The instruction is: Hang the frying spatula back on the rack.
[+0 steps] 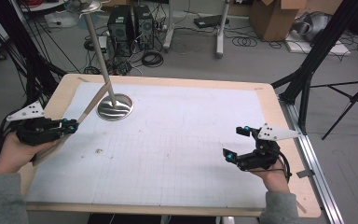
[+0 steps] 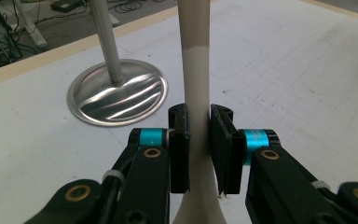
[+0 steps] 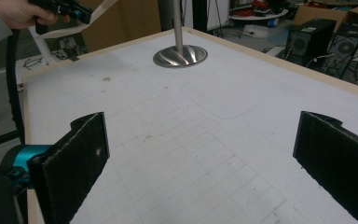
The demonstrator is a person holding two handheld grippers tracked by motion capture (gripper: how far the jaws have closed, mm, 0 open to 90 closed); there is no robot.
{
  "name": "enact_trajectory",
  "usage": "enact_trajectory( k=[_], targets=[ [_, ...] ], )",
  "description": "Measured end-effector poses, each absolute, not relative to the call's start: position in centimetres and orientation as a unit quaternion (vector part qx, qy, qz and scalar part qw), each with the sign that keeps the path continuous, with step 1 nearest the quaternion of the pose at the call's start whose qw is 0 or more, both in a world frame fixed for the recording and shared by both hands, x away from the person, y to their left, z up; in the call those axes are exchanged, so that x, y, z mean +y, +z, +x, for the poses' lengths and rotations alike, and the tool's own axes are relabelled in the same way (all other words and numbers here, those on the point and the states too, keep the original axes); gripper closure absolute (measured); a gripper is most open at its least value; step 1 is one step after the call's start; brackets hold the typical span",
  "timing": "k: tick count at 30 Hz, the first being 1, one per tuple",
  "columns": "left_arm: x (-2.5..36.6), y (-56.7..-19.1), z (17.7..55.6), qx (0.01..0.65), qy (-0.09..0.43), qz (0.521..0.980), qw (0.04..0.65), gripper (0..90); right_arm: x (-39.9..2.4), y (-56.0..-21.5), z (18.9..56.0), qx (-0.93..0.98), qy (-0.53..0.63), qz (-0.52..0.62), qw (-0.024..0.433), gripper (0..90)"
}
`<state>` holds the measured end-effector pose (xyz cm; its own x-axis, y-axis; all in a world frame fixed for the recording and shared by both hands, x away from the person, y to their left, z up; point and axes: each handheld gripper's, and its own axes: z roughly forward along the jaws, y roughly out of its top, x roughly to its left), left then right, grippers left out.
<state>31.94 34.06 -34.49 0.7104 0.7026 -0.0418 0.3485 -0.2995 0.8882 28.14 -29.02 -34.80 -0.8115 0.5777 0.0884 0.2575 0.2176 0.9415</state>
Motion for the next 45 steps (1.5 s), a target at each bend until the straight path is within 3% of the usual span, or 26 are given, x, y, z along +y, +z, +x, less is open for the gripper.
enact_trajectory(
  k=[45],
  targets=[
    [37.6, -28.3, 33.6, 0.333, 0.233, 0.779, 0.478, 77.7, -28.9, -35.3, 28.1, 0.769, 0.561, 0.271, 0.145, 2.3]
  ],
)
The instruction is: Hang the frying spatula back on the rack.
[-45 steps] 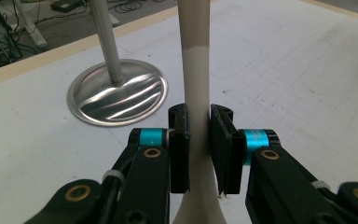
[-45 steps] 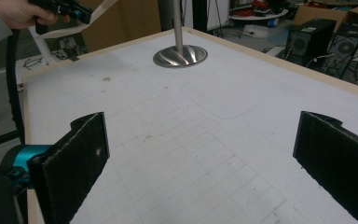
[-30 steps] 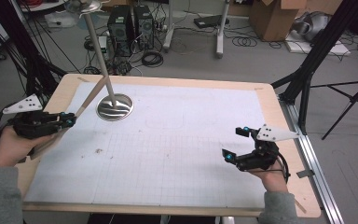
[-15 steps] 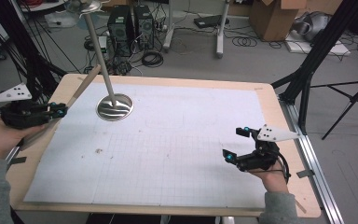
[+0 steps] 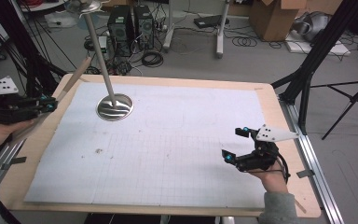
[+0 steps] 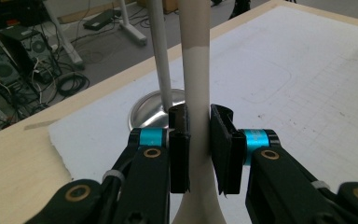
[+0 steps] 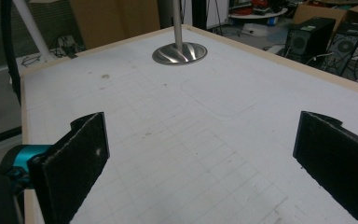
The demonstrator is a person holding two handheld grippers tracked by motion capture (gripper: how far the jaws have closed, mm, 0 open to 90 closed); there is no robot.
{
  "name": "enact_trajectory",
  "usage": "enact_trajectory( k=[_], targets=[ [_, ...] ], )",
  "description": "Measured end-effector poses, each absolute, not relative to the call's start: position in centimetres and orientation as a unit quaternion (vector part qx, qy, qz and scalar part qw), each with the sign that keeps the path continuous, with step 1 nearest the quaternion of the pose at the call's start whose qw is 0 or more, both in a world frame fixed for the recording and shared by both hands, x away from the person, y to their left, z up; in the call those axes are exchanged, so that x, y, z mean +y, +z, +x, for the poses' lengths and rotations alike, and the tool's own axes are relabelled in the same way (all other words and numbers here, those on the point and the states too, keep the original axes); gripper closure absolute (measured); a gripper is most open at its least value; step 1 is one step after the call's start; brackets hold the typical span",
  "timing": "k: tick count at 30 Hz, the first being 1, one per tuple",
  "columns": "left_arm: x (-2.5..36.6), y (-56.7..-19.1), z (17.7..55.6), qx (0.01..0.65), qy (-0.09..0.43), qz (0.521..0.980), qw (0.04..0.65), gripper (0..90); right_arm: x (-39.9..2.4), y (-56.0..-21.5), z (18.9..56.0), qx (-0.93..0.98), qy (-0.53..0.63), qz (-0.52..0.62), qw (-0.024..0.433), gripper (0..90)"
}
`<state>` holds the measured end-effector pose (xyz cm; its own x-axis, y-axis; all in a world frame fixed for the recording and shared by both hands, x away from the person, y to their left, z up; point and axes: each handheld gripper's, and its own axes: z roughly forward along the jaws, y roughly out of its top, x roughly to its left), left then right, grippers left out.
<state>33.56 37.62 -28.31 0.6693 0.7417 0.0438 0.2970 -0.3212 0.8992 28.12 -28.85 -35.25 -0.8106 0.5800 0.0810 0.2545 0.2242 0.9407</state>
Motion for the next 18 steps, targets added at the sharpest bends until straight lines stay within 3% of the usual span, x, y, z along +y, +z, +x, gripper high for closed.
enact_trajectory(
  k=[18],
  targets=[
    [39.2, -26.0, 33.9, 0.340, 0.247, 0.764, 0.489, 77.7, -29.2, -35.5, 28.4, 0.768, 0.559, 0.278, 0.142, 2.3]
  ],
)
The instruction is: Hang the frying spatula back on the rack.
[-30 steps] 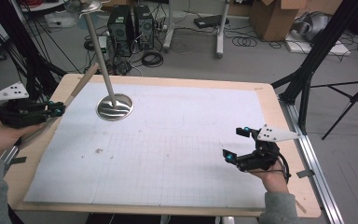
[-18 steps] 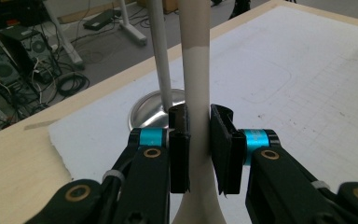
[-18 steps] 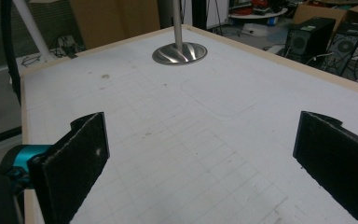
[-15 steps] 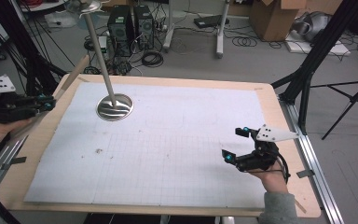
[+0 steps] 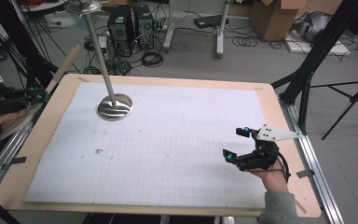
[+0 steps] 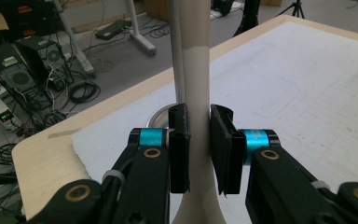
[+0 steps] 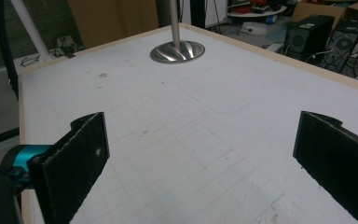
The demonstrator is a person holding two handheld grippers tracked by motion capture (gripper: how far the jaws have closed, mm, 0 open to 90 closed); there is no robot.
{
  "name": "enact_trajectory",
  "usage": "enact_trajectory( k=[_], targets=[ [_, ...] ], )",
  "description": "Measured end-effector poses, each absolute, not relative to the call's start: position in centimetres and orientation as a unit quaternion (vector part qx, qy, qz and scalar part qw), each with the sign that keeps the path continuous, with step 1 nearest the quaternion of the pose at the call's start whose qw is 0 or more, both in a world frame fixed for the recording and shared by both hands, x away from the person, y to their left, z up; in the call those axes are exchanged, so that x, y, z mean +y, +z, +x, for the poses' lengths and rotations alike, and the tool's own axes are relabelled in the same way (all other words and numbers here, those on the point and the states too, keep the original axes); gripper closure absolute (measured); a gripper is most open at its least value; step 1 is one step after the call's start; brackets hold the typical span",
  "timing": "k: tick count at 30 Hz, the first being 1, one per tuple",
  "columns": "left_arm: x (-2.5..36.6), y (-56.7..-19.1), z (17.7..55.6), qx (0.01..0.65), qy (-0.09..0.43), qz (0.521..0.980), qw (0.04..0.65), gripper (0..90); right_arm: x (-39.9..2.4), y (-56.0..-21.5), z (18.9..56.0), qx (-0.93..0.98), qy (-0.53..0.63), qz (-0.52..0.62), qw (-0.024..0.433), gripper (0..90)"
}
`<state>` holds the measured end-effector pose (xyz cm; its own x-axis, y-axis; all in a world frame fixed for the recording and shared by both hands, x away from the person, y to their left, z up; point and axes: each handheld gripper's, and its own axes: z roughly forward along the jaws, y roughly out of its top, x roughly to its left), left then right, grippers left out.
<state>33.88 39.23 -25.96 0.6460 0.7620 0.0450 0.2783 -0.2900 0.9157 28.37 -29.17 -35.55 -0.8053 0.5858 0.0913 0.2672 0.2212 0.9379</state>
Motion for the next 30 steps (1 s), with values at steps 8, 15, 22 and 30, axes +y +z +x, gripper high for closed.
enact_trajectory(
  k=[8, 15, 22, 30],
  targets=[
    [39.6, -25.1, 34.1, 0.340, 0.250, 0.762, 0.491, 77.7, -29.3, -35.8, 28.7, 0.768, 0.559, 0.278, 0.141, 2.4],
    [40.3, -24.5, 34.1, 0.342, 0.252, 0.761, 0.490, 77.7, -29.1, -36.0, 29.0, 0.770, 0.558, 0.278, 0.136, 2.4],
    [40.7, -23.9, 34.0, 0.343, 0.256, 0.756, 0.495, 77.7, -29.0, -36.2, 29.2, 0.770, 0.558, 0.279, 0.135, 2.3],
    [41.2, -22.7, 34.0, 0.346, 0.264, 0.748, 0.501, 77.7, -29.2, -36.4, 29.3, 0.769, 0.558, 0.281, 0.131, 2.3]
  ],
)
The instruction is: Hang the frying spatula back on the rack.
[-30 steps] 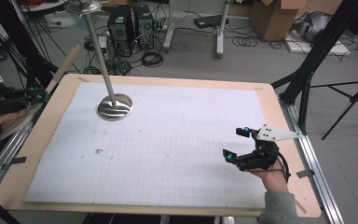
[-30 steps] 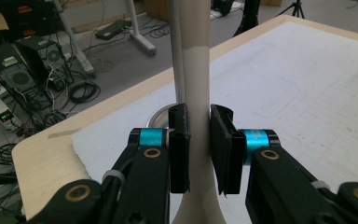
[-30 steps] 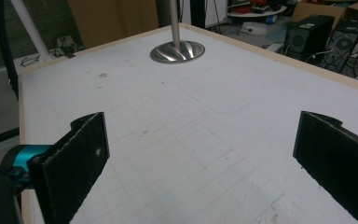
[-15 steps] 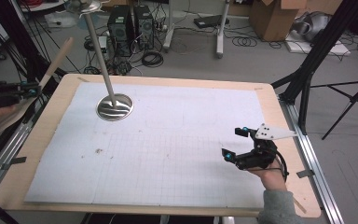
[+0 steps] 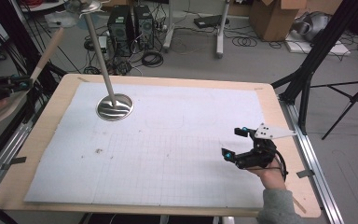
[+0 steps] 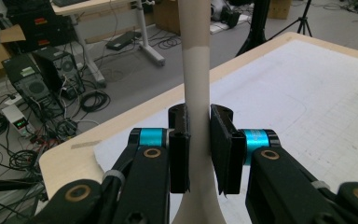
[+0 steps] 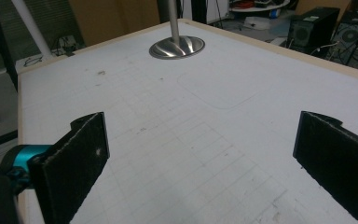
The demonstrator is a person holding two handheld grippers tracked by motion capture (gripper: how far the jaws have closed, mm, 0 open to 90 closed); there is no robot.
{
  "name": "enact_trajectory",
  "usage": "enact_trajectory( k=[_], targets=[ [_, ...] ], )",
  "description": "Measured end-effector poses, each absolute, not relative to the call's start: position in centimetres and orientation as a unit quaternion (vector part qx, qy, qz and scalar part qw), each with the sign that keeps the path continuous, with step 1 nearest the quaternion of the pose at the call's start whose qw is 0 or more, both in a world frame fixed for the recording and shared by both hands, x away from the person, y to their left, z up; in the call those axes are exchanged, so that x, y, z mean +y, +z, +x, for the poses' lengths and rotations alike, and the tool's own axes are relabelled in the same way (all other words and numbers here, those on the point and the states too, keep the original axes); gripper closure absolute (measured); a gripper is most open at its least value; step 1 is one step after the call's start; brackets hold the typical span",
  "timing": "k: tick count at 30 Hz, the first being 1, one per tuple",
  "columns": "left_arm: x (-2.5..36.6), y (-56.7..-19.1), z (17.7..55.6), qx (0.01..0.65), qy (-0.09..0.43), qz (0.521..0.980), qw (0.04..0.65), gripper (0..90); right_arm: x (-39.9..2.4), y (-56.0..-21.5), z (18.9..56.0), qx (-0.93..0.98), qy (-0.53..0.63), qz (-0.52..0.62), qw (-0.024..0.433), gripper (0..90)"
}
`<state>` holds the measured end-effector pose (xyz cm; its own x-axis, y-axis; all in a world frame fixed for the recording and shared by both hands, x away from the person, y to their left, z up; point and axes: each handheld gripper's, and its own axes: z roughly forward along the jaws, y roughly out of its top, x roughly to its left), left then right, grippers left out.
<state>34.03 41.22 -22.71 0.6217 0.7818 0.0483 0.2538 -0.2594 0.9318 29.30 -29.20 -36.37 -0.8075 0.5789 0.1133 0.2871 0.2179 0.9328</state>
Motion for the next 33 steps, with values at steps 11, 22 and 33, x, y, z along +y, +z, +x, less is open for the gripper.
enact_trajectory(
  k=[11, 22, 33],
  targets=[
    [41.8, -21.2, 34.0, 0.350, 0.275, 0.736, 0.510, 77.7, -29.3, -36.5, 29.4, 0.769, 0.559, 0.284, 0.129, 2.4],
    [41.5, -19.6, 34.1, 0.348, 0.284, 0.734, 0.509, 77.7, -29.4, -36.6, 29.6, 0.767, 0.561, 0.285, 0.126, 2.4],
    [41.1, -19.6, 34.7, 0.350, 0.278, 0.734, 0.510, 77.7, -29.7, -36.6, 29.5, 0.764, 0.563, 0.289, 0.125, 2.3]
  ],
)
